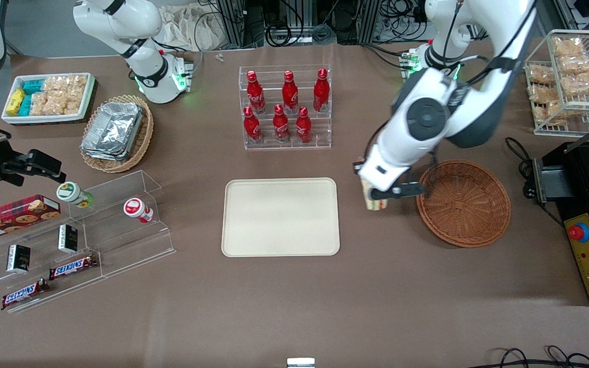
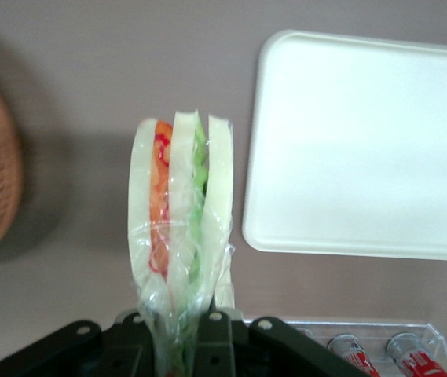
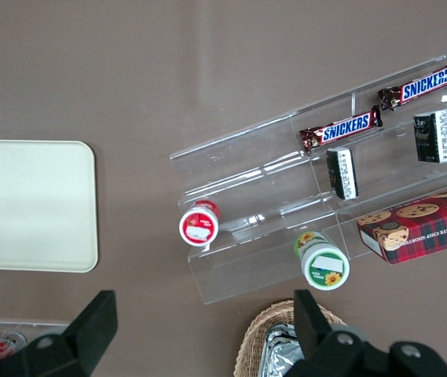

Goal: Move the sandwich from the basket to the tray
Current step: 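Carry the sandwich with the left gripper over the cream tray, then lower the sandwich onto the tray and open the left gripper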

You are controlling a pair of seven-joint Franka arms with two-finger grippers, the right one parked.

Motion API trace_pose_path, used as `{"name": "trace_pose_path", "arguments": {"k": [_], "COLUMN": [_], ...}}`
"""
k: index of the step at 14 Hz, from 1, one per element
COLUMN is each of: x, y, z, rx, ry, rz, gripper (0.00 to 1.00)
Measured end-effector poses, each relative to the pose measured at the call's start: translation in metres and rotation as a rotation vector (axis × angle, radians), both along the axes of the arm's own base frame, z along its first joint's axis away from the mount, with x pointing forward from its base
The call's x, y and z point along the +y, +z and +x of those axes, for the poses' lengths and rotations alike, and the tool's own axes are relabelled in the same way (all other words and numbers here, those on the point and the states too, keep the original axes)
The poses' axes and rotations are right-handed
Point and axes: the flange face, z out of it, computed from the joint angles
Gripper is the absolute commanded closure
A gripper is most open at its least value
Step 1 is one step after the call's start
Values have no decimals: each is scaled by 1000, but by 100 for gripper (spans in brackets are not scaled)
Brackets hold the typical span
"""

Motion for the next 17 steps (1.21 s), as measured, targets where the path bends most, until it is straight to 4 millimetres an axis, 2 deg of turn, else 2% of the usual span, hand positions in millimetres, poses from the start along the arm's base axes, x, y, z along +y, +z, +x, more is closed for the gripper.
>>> {"name": "trace_pose_path", "arguments": {"k": [3,7,8,9,10,11,17], "x": [-49,-76,-79,-83,-87,-90,-92], "y": [-57,-132,-148,-162,-173,-177,-166], "z": [-1,6,7,6,4,4,14], "rx": [-18,-64,-65,-65,-69,-76,-99], "ry": [-117,-156,-145,-133,-125,-116,-87], "rz": [14,-14,-32,-42,-39,-36,-36], "gripper": [100,100,95,68,11,0,0]}}
